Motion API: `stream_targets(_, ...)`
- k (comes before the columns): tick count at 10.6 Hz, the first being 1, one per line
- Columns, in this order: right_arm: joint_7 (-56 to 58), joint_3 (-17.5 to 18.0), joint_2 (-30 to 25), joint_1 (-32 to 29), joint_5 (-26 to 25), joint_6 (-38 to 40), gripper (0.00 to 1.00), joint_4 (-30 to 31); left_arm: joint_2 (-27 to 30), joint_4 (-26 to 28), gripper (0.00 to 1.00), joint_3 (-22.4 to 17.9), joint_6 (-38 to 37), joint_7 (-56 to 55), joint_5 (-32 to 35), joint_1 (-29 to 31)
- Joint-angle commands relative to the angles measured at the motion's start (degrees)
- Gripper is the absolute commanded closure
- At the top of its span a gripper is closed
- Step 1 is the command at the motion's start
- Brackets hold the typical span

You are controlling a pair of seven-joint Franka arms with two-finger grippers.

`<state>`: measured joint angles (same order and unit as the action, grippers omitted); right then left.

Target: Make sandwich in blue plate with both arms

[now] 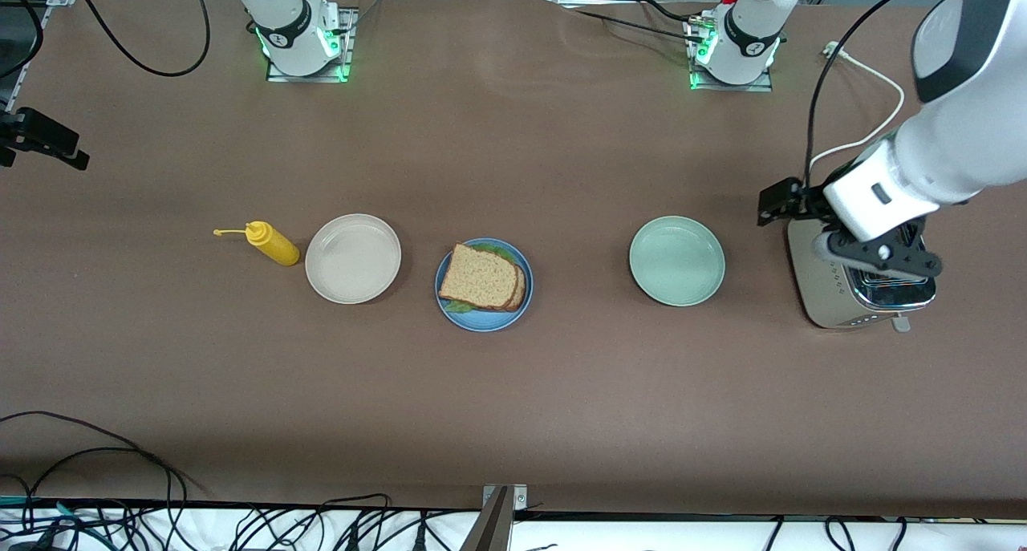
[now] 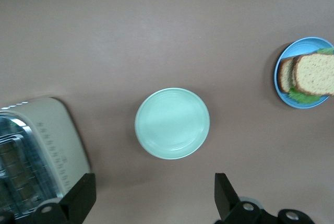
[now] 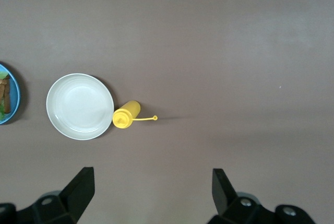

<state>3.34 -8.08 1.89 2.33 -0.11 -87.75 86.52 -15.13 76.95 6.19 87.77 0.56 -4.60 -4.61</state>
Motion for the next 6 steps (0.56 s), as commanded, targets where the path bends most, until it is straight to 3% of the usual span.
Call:
stream_targets(1, 0.0, -1.7, -0.5, -0.2, 1.3, 1.9, 0.00, -1.4, 6.7, 2.6, 0.04, -6.2, -4.0, 7.1, 1.8, -2.4)
stream_targets(2, 0.0, -1.6, -0.9, -0.2, 1.3, 2.3, 0.00, -1.4, 8.3, 2.8, 0.08, -7.4, -5.4, 7.7, 1.8, -2.4)
stream_targets(6, -0.1, -1.3, 0.0, 0.0, 1.4, 1.9, 0.00, -1.4, 12.8, 7.3, 0.06, -8.6, -4.9, 9.5, 2.0, -1.9)
